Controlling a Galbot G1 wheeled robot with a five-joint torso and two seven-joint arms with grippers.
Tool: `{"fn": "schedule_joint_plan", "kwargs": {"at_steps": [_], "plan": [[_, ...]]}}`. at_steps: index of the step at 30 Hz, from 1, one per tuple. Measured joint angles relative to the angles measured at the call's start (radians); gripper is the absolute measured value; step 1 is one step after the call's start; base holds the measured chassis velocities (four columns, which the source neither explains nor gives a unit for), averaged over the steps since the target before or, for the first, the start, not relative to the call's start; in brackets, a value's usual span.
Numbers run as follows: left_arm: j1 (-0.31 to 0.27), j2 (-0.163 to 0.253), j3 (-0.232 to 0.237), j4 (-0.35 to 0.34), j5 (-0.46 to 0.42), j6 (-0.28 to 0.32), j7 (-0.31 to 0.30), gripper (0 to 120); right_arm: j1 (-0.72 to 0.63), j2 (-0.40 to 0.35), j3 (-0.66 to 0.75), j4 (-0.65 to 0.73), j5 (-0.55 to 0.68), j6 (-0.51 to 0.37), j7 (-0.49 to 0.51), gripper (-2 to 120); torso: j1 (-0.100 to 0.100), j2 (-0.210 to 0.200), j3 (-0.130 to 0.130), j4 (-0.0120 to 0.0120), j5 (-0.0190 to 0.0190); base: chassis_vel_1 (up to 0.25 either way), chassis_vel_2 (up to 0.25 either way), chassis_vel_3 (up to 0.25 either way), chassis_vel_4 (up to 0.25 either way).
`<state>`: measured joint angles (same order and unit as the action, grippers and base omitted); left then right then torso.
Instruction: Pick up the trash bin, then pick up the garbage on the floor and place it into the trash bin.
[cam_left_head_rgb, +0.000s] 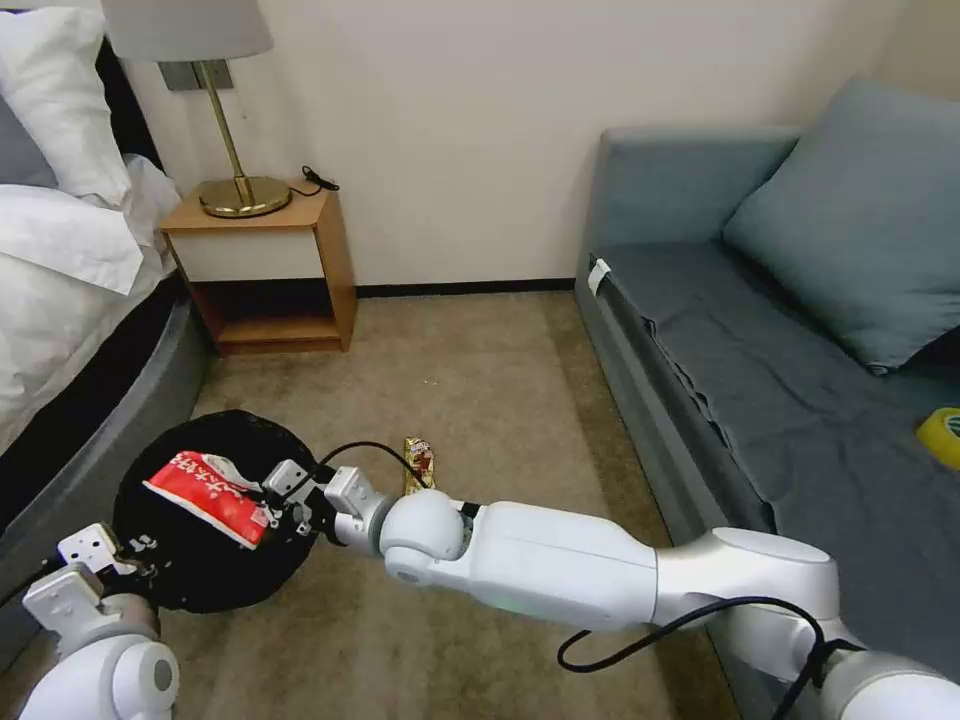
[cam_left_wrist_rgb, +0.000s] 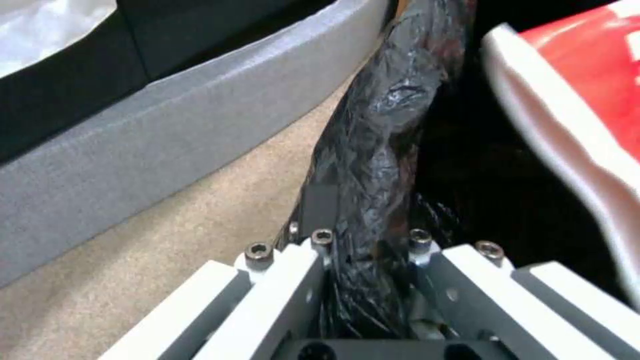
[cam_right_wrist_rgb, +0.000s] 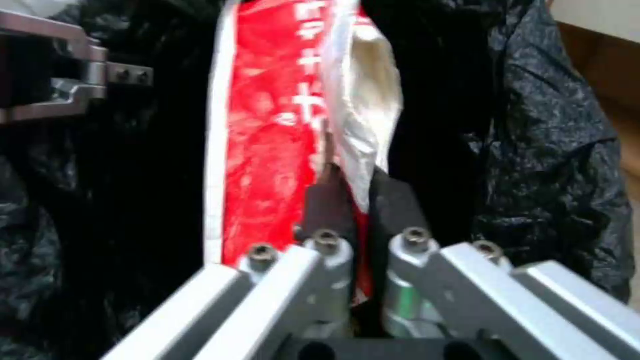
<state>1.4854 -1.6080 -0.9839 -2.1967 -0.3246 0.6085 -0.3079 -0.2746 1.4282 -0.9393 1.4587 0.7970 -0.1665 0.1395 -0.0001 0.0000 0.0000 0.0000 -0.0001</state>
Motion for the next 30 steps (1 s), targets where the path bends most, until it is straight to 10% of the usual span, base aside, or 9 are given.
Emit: {"fn": "schedule_joint_plan", "kwargs": {"at_steps": [21, 30], "plan": [[-0.009, -0.001, 0.003, 0.020, 0.006, -0.001, 0.005, 3, -0.058, -0.065, 0.185, 0.134, -0.050, -0.001, 0.053, 79, 0.000, 0.000, 0.000, 0.0002, 0.0002, 0.000, 0.000, 0.000, 0.000], [-0.011, 0.004, -0.002, 0.024, 0.000, -0.001, 0.007, 3, -0.292, -0.325, 0.601, 0.404, -0.208, -0.006, 0.105, 99, 0.000, 0.000, 0.000, -0.0004, 0.0006, 0.000, 0.000, 0.000, 0.000]]}}
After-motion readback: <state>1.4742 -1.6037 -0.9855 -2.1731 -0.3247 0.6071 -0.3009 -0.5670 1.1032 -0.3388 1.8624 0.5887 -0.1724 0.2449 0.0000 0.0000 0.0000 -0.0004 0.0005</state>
